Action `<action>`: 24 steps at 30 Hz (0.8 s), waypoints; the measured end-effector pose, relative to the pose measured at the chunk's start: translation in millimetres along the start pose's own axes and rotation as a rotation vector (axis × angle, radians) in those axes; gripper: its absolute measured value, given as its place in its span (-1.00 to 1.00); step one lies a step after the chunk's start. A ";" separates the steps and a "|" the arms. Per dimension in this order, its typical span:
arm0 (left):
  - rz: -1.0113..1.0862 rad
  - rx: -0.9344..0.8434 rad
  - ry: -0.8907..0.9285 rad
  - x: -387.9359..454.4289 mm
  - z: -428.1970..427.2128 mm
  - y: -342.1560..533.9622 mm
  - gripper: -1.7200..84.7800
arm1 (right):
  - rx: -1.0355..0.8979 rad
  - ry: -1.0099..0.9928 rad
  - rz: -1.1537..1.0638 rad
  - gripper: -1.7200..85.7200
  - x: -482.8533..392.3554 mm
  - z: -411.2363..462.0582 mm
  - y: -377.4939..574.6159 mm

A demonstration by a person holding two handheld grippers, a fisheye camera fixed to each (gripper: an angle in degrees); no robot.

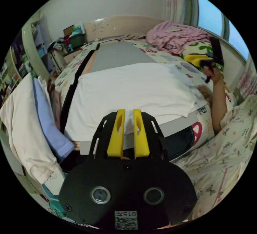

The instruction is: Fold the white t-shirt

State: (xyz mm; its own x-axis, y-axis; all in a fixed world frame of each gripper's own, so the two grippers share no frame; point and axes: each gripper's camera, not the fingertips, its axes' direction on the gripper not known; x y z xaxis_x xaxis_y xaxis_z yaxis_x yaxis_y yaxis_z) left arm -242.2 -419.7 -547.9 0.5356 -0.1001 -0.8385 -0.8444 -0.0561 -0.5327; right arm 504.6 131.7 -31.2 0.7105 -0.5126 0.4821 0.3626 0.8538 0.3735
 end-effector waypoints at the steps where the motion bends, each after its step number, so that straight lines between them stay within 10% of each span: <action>1: -0.012 -0.004 -0.001 -5.1 1.5 2.8 -0.83 | -0.054 -0.066 -0.078 -0.73 -9.3 18.6 0.8; 9: 0.023 -0.072 -0.051 -11.9 19.0 5.4 -0.83 | -0.480 -0.236 -0.134 -0.69 -10.8 131.5 42.4; 17: 0.150 0.085 0.036 19.2 -7.6 -71.2 -0.82 | -0.056 0.051 0.253 -0.67 43.7 -20.2 118.8; 24: 0.447 0.178 0.233 138.2 57.8 -246.7 -0.80 | -0.276 0.263 0.600 -0.68 64.2 -39.5 205.4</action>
State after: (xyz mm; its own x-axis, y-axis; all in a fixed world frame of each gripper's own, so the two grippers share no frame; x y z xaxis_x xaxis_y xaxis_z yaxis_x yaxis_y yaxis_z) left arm 40.5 -362.2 -539.0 0.0916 -0.2952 -0.9511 -0.9650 0.2095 -0.1579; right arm 648.5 277.7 45.2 0.9448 0.0622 0.3217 -0.0217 0.9916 -0.1279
